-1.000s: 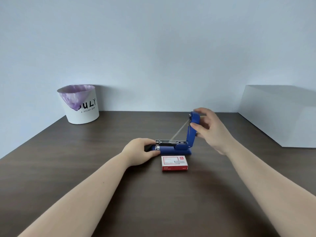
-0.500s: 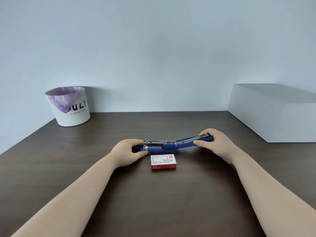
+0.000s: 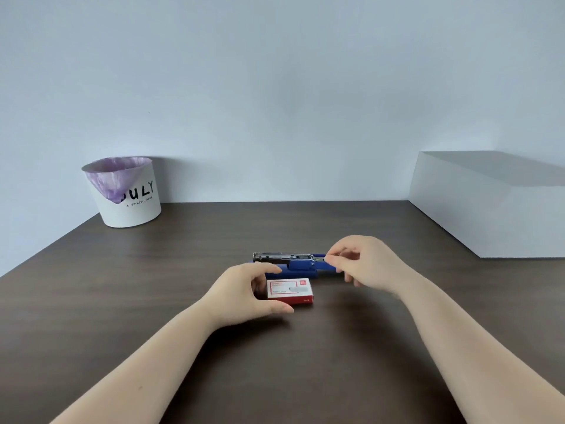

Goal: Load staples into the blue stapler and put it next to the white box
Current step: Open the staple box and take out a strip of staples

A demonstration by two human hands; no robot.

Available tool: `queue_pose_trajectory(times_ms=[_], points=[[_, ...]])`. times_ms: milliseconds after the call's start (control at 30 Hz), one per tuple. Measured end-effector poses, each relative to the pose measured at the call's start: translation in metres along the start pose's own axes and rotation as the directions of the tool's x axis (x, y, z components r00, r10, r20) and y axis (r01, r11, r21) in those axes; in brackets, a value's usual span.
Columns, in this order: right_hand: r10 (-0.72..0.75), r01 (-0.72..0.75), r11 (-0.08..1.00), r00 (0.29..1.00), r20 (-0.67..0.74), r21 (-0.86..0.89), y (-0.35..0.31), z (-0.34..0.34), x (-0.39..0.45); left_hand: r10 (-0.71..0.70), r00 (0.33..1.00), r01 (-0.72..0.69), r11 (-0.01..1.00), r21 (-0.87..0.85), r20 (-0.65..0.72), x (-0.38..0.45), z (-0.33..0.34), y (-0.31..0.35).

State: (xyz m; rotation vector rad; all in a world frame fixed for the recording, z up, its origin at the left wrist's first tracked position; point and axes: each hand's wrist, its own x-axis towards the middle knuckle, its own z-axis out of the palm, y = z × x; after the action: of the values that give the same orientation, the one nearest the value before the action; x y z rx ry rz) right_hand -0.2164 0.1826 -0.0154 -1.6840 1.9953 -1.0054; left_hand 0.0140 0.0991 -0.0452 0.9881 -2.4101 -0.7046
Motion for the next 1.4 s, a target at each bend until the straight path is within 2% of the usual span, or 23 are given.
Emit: queue_pose_trajectory(times_ms=[133,400,500,733,900,1067,1200,1400], points=[[0.06,-0.074,0.995,0.982,0.179,0.073,-0.008,0.009,-0.003,-0.004,1.0,0.004,1.0,-0.025,-0.009,0.003,0.001,-0.001],[0.026,-0.077,0.984,0.954,0.297,0.161,-0.014,0.02,-0.005,-0.05,0.997,0.04,0.983,-0.177,-0.051,0.006,-0.003,-0.004],[0.012,-0.036,0.997,0.945,0.326,0.068,-0.013,0.022,-0.004,-0.055,0.998,0.046,0.977,-0.207,-0.04,0.005,-0.006,-0.006],[-0.029,0.061,0.991,0.967,0.251,-0.119,-0.008,0.02,-0.003,-0.034,0.995,0.009,0.965,-0.262,-0.09,0.003,-0.012,-0.006],[-0.023,0.059,0.988,0.968,0.249,-0.14,-0.006,0.016,-0.005,0.034,0.988,-0.062,0.98,-0.187,-0.148,0.003,-0.02,-0.008],[-0.147,0.164,0.974,0.983,0.113,-0.158,-0.011,0.016,-0.003,0.043,0.993,-0.062,0.983,-0.171,-0.108,0.003,-0.018,-0.009],[-0.197,0.246,0.935,0.959,0.203,-0.254,-0.015,0.016,-0.005,0.035,0.993,-0.055,0.981,-0.183,-0.109,0.003,-0.017,-0.01],[-0.159,0.295,0.876,0.923,0.35,-0.382,-0.021,0.013,-0.002,0.011,0.998,-0.022,0.986,-0.164,-0.068,0.003,-0.016,-0.009]])
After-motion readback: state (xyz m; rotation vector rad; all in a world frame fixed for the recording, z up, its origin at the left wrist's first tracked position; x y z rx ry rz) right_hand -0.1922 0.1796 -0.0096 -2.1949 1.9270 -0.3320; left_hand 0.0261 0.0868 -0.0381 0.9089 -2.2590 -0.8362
